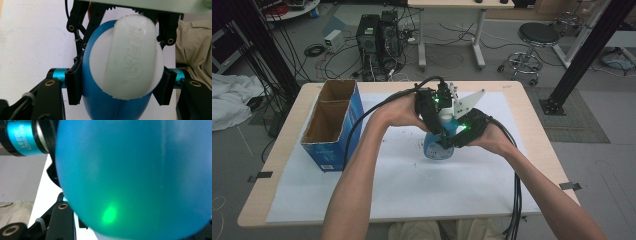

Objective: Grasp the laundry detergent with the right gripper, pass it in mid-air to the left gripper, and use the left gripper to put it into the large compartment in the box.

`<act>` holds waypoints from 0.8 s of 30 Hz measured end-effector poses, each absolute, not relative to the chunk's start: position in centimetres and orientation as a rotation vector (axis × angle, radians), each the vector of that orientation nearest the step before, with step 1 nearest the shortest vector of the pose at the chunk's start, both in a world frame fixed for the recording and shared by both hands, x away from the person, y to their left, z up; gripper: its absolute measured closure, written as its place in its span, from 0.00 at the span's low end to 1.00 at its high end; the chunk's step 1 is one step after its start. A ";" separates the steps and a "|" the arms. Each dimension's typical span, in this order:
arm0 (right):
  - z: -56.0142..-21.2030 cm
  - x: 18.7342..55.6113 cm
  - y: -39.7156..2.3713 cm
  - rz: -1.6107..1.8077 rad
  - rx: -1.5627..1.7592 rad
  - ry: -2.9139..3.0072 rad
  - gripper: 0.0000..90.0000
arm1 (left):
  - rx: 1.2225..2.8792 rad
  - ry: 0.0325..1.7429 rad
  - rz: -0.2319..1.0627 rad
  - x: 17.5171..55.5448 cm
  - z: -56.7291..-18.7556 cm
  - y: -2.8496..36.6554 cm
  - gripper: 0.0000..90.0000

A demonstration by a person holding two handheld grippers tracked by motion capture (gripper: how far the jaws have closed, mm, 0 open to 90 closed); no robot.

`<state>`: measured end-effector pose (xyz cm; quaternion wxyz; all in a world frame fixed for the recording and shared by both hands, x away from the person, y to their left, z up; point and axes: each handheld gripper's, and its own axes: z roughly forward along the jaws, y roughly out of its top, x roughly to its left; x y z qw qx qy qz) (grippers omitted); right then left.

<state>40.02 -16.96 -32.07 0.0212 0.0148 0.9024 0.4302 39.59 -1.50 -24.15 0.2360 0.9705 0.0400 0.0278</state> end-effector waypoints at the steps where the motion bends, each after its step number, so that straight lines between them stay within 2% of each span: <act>1: -32.1 40.0 -16.9 1.333 0.050 2.798 0.50 | 2.662 0.107 0.073 39.6 -24.2 -1.5 0.42; 24: -32.5 39.9 -16.9 1.310 0.065 2.813 0.34 | 2.666 0.118 0.064 39.6 -24.7 -0.8 0.42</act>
